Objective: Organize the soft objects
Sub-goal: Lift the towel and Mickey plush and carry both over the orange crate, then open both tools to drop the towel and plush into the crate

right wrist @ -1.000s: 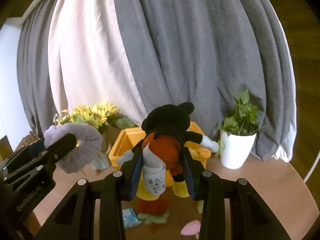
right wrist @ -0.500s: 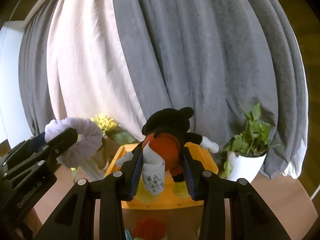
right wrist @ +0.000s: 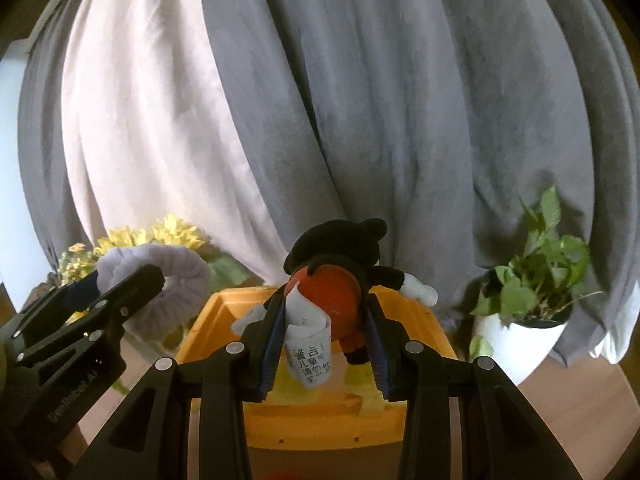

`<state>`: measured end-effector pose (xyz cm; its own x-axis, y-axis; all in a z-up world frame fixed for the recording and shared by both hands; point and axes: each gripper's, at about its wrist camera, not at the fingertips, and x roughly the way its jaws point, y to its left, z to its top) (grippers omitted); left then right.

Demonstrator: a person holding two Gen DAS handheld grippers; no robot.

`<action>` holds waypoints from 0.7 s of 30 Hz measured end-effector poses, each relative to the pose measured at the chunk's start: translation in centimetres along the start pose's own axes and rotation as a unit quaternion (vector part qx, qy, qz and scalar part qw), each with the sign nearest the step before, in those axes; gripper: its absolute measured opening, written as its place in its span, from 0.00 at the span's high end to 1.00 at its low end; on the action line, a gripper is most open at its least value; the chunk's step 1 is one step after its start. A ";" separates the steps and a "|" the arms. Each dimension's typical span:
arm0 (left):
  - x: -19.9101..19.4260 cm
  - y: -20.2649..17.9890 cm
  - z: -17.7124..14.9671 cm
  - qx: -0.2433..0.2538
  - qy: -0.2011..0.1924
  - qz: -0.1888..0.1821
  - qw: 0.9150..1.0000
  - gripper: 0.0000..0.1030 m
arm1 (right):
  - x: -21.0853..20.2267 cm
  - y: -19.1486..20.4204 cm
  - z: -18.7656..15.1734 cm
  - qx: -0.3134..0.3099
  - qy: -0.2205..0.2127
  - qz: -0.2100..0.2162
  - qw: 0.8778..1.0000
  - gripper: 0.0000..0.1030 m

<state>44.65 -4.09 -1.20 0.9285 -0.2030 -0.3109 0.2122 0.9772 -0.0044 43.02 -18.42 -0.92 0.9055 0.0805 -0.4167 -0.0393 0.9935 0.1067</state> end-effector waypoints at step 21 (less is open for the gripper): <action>11.0 0.7 -4.4 0.001 0.095 -0.019 0.995 0.54 | 10.8 -1.8 -2.4 0.005 0.084 -0.009 0.996 0.61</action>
<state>53.62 -5.38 -8.80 0.8455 -0.2247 -0.4843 0.2467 0.9689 -0.0188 51.81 -19.11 -7.76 0.8222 0.0750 -0.5643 -0.0180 0.9942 0.1059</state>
